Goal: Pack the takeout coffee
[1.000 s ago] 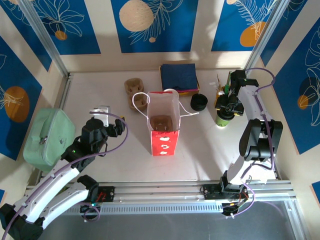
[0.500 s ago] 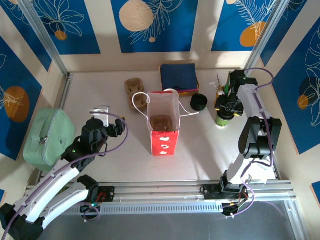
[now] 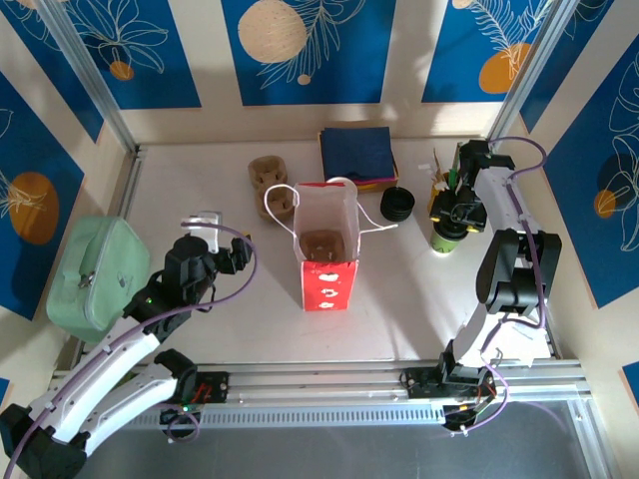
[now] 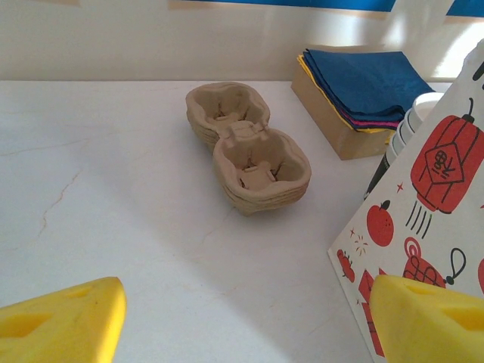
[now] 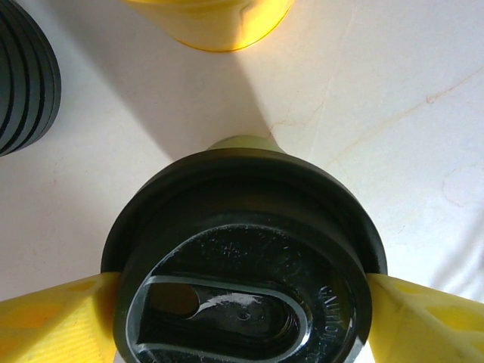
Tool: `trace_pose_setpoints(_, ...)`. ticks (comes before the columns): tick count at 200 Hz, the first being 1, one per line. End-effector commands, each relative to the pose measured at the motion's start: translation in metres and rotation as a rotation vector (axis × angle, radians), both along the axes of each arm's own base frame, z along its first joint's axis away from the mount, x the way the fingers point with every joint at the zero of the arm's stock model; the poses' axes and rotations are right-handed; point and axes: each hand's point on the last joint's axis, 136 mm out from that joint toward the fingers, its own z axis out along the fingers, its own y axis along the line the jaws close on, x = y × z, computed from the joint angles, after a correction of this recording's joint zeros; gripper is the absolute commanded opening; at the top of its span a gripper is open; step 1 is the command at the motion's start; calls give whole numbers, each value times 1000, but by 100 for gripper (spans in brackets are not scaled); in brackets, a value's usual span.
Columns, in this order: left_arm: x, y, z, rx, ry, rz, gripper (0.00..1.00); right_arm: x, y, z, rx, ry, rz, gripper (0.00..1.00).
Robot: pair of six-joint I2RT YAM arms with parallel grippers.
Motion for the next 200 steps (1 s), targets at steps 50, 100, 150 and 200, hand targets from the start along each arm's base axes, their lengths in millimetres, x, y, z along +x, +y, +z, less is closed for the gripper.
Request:
trace_pose_setpoints(50, 1, -1, 8, -13, -9, -5, 84, -5, 7, -6, 45, 76, 9, 81)
trace_pose_setpoints(100, 2, -1, 8, -12, -8, -3, 84, -10, 14, -12, 62, 111, 22, 82)
trace_pose_setpoints(150, 2, -1, 9, -12, -8, -5, 84, -11, 15, -21, 65, 137, 21, 77)
trace_pose_setpoints(200, 1, -1, 11, -14, -9, -5, 84, -17, 21, -13, 73, 139, 8, 73)
